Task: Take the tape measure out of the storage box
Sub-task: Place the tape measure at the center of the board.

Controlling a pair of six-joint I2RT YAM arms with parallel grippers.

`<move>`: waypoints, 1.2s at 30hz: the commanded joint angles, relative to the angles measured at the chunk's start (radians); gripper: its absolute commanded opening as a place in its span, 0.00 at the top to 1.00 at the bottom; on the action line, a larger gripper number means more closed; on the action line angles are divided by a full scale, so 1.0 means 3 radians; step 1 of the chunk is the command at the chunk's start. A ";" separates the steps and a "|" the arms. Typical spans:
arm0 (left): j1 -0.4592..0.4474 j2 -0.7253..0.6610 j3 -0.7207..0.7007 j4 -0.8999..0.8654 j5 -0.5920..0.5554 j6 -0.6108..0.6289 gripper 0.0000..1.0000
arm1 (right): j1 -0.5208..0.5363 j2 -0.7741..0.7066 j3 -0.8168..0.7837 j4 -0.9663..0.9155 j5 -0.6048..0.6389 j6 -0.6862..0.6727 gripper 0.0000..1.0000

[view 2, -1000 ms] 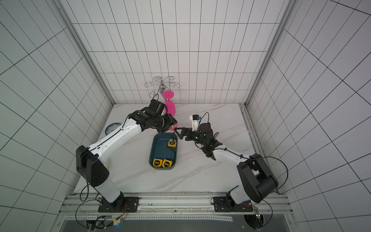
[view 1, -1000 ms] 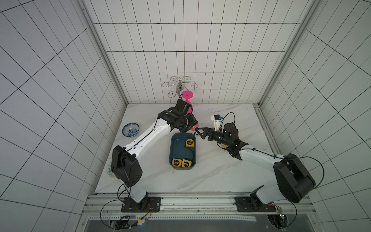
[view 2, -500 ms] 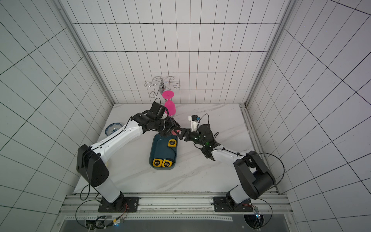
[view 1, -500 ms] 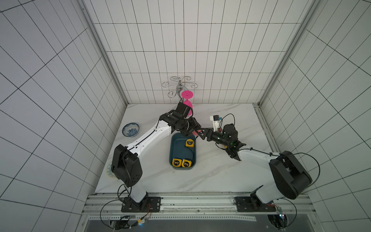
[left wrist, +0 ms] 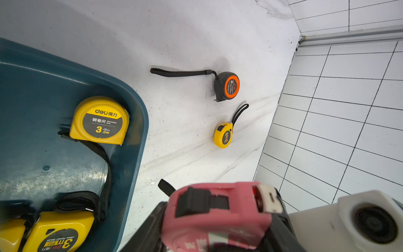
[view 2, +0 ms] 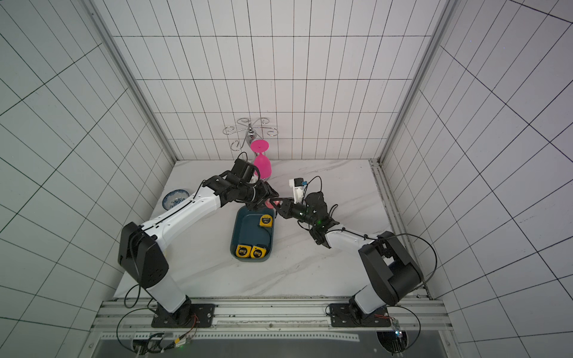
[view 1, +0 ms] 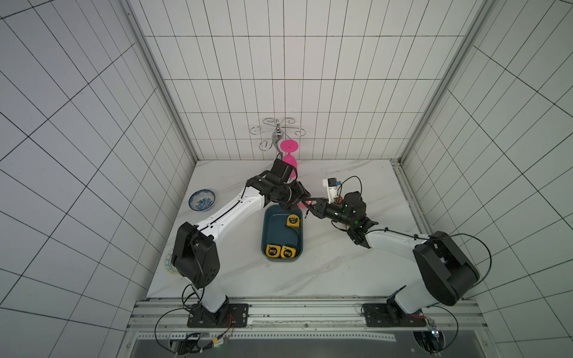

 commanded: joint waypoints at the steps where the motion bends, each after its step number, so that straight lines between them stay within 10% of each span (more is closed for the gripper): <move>1: 0.0043 -0.0092 -0.0004 0.0031 0.0103 0.0224 0.59 | -0.0113 -0.0100 -0.0088 -0.0275 0.0036 0.0051 0.92; 9: 0.0142 -0.0140 0.0145 -0.0649 -0.0438 0.1011 0.04 | -0.0542 -0.0340 -0.0169 -0.0968 -0.0331 0.0319 0.92; 22: 0.0181 -0.0484 -0.0501 -0.0834 -0.0871 0.1527 0.03 | -0.0939 -0.0804 -0.0282 -0.2807 -0.0549 0.0125 0.96; 36: 0.0180 -0.0428 -0.0710 -0.0776 -0.0922 0.1594 0.02 | -0.1165 -0.0787 -0.0562 -0.3325 -0.0411 -0.0051 0.92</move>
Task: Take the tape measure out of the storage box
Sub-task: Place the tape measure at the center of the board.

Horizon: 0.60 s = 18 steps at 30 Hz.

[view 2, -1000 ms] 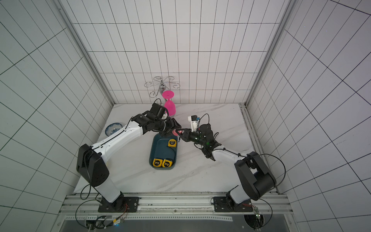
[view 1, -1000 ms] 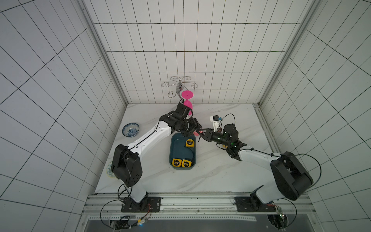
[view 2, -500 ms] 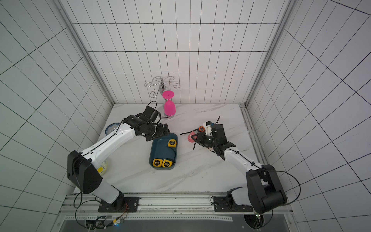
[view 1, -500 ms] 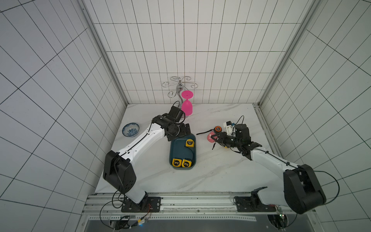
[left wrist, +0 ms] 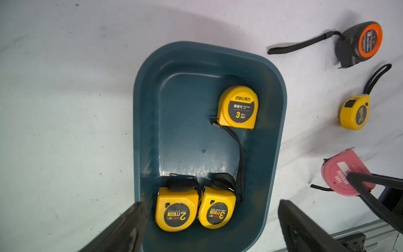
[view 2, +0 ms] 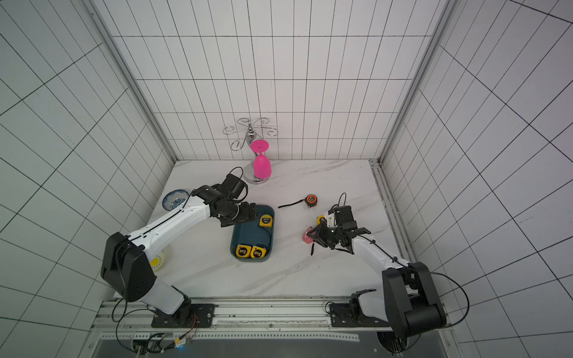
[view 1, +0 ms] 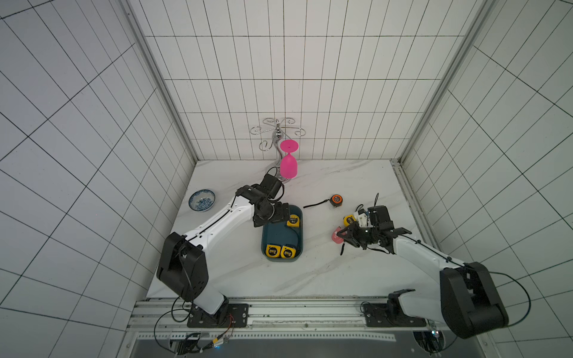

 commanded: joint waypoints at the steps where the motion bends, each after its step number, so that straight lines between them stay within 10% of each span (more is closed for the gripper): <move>1: 0.0018 0.0008 -0.0021 0.0067 -0.0061 0.0061 0.02 | -0.0063 0.0072 -0.0061 -0.0154 0.0034 -0.0147 0.92; 18: 0.0009 0.0130 -0.0031 0.0085 -0.0123 0.0046 0.03 | -0.0205 0.0297 -0.0025 -0.0574 0.0111 -0.0442 0.67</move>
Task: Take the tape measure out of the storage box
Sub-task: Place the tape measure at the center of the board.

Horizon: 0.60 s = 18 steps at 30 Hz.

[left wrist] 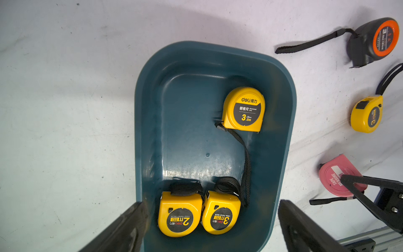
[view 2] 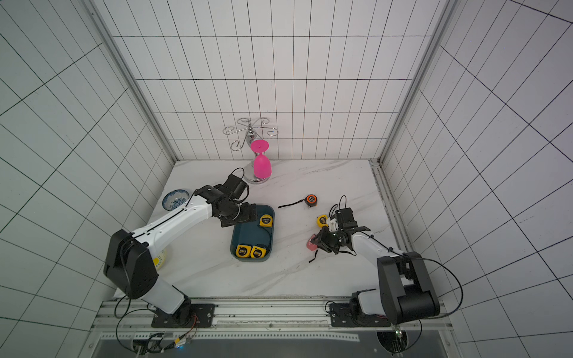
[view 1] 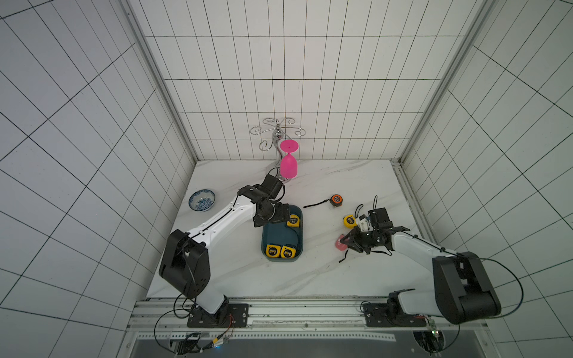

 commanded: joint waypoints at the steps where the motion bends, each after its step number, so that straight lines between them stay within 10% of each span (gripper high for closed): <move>1: 0.0006 0.0057 -0.0017 0.0060 -0.0074 0.0031 0.02 | -0.0046 0.0022 -0.0025 -0.0293 0.0102 -0.0113 0.61; 18: -0.0126 0.0429 0.0265 0.0014 -0.0322 0.0256 0.03 | -0.0061 -0.0565 0.0153 -0.1210 0.0793 -0.0242 0.06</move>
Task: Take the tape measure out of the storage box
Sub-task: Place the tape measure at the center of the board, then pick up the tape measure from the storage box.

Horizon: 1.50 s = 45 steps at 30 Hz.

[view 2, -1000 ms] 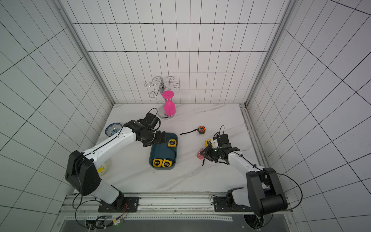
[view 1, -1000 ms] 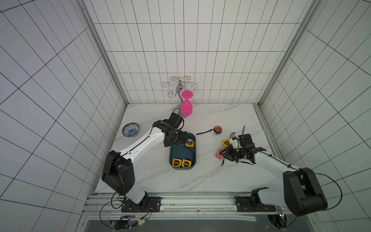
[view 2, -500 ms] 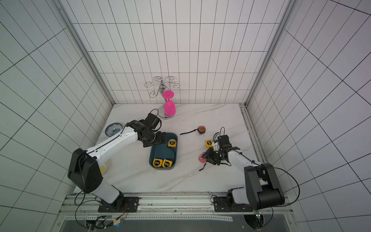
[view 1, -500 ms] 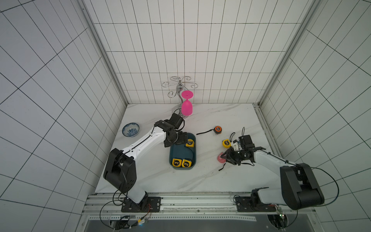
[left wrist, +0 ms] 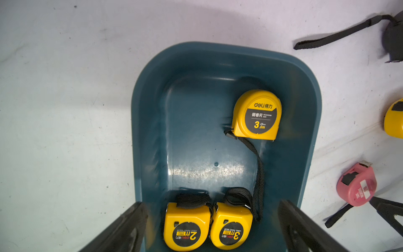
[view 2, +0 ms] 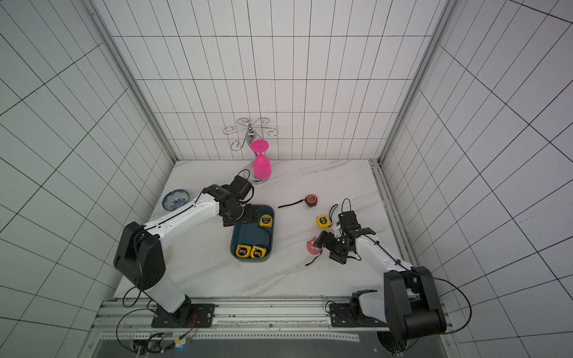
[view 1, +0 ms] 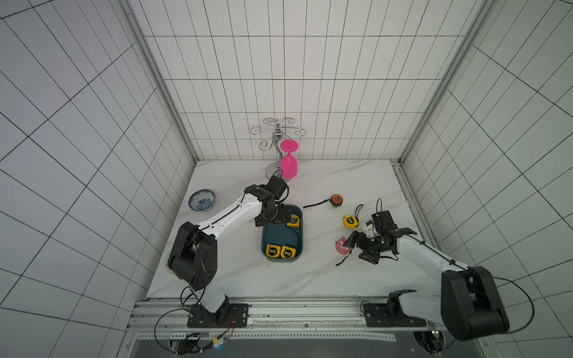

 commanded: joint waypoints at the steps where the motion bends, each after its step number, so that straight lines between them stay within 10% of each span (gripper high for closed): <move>1: -0.0073 0.0165 0.0179 0.0014 -0.0172 0.0182 0.04 | -0.0019 -0.0188 0.0183 -0.0404 0.0292 -0.0059 0.03; 24: -0.0141 0.0998 0.0556 0.0313 0.0458 0.0679 0.05 | -0.0019 -0.0364 0.0588 -0.0578 0.0422 -0.0072 0.01; 45: -0.0173 0.1300 0.0783 0.0102 -0.0496 0.0512 0.04 | -0.0019 -0.0312 0.0577 -0.0416 0.0322 -0.0046 0.01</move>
